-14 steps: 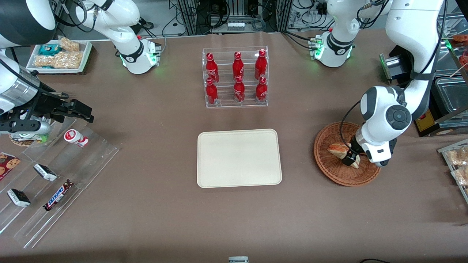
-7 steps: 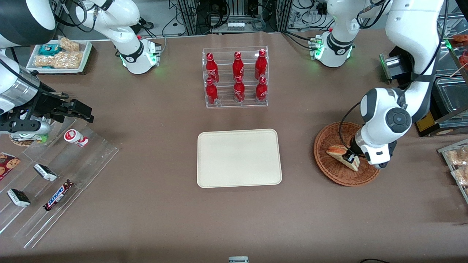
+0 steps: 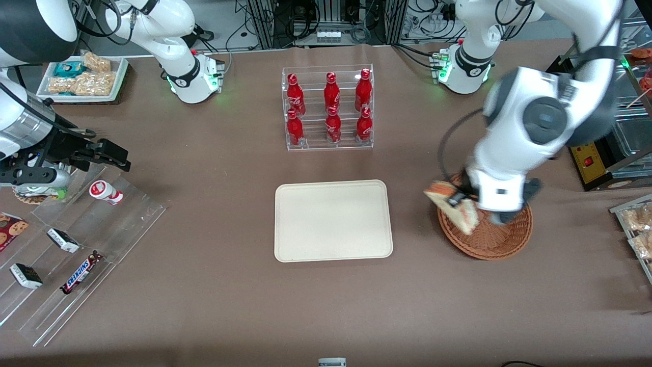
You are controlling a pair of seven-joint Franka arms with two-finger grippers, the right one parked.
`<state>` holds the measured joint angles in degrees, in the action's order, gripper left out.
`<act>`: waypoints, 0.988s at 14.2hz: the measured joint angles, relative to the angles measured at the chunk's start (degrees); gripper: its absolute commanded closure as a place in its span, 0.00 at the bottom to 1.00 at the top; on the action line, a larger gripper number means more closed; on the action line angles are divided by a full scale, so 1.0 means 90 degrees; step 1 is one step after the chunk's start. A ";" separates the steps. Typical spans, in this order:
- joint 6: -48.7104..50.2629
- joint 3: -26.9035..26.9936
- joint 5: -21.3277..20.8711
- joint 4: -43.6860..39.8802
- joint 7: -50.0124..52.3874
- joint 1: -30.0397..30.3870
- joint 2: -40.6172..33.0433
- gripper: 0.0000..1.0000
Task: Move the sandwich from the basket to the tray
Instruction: 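Carry the sandwich over the cream tray and lower it onto the tray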
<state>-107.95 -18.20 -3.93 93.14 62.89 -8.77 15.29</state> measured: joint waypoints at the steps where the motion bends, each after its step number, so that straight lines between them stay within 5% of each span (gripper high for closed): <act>1: -0.0120 -0.0027 -0.0204 -0.0108 0.0107 -0.0409 0.0218 1.00; 6: -0.0991 -0.0058 -0.0857 -0.0370 -0.0258 -0.1784 0.1551 0.98; 14: -0.2182 -0.0036 -0.1654 -0.0795 -0.0542 -0.2274 0.2790 0.88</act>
<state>-127.59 -18.52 -18.81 85.99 58.02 -29.24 40.40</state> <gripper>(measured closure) 0.859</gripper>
